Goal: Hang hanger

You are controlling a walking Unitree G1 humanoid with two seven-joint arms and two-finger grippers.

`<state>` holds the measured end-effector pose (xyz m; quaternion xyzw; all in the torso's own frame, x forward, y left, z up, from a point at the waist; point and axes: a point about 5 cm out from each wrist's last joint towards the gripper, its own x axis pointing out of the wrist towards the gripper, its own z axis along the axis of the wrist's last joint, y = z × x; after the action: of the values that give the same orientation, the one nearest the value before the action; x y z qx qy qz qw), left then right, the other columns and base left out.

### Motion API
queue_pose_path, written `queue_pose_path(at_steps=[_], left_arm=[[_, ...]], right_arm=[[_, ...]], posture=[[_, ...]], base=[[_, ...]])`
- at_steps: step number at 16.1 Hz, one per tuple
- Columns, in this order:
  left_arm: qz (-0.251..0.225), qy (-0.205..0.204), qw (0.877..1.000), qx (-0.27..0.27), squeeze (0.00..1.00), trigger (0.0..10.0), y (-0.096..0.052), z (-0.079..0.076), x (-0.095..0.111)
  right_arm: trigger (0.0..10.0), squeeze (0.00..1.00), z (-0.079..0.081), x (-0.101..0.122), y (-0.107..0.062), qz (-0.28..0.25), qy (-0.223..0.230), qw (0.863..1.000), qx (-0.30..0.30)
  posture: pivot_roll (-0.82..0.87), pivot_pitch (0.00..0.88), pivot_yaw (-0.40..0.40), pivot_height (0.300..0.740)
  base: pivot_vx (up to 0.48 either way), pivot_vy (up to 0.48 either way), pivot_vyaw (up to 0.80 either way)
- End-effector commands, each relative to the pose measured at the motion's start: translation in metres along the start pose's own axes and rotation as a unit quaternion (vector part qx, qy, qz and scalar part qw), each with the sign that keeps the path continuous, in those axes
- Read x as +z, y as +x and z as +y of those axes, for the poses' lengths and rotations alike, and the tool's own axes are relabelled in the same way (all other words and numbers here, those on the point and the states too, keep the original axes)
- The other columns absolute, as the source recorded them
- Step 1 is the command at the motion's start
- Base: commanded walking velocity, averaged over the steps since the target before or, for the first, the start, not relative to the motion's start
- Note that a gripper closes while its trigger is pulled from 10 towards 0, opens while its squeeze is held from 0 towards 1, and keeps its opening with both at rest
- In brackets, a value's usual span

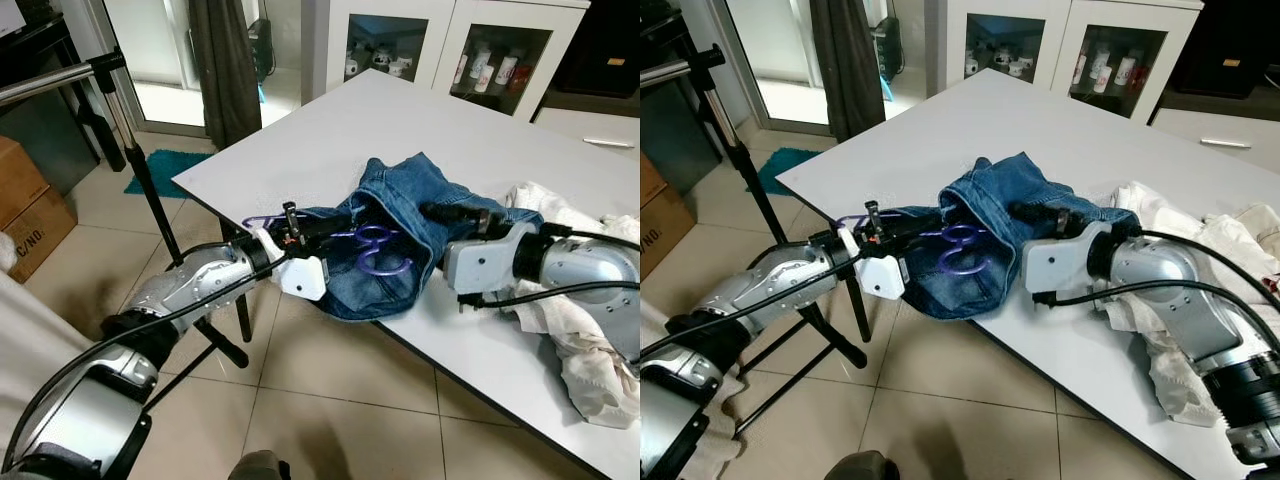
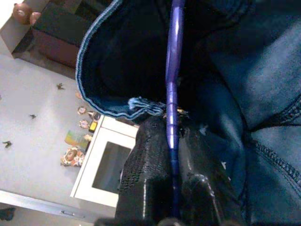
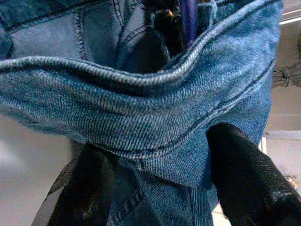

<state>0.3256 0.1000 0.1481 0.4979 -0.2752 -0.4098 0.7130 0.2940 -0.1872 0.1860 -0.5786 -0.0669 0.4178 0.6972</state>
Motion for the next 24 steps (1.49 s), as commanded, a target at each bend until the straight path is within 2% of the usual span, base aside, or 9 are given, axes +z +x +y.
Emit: queue_pose_path(at_steps=[1,5,10,11,13,14,19,24], left_arm=[[-0.017,0.013,1.000,0.021,0.00,10.0,0.008,0.012,0.005],[-0.029,0.012,0.999,0.027,0.00,10.0,0.011,0.013,0.009],[-0.043,0.012,0.999,0.031,0.00,10.0,0.013,0.013,0.014],[-0.047,0.013,0.998,0.033,0.00,10.0,0.015,0.013,0.016],[-0.051,0.013,0.998,0.036,0.00,10.0,0.017,0.014,0.018],[-0.053,0.013,0.998,0.037,0.00,10.0,0.019,0.015,0.019],[-0.047,0.009,0.998,0.039,0.00,10.0,0.020,0.014,0.018],[0.003,-0.019,0.999,0.033,0.00,10.0,0.016,0.006,0.006]], right_arm=[[10.0,0.00,0.001,0.002,0.004,-0.005,-0.006,1.000,0.009],[10.0,0.00,-0.007,-0.009,0.013,0.041,-0.020,0.999,-0.022],[10.0,0.00,-0.003,-0.013,0.015,0.052,-0.021,0.998,-0.016],[6.2,0.00,-0.002,-0.010,0.016,0.044,-0.017,0.999,-0.016],[2.5,0.00,-0.002,-0.009,0.017,0.040,-0.016,0.999,-0.015],[0.0,0.00,-0.002,-0.008,0.017,0.035,-0.015,0.999,-0.015],[0.0,0.00,-0.003,-0.006,0.016,0.023,-0.019,1.000,-0.011],[0.0,0.00,-0.003,-0.011,0.014,0.025,0.000,0.999,-0.037]], posture=[[0.18,0.000,-0.004,0.740],[0.19,0.000,-0.007,0.740],[0.19,0.000,-0.007,0.740],[0.19,0.000,-0.006,0.740],[0.19,0.000,-0.006,0.740],[0.19,0.000,-0.006,0.740],[0.18,0.000,-0.007,0.740],[0.19,0.000,-0.007,0.740]], base=[[0.000,0.000,0.00],[0.000,0.000,0.00],[0.000,0.000,0.00],[0.000,0.000,0.00],[0.000,0.000,0.00],[0.000,0.000,0.00],[0.000,0.000,0.00],[0.000,0.000,0.00]])
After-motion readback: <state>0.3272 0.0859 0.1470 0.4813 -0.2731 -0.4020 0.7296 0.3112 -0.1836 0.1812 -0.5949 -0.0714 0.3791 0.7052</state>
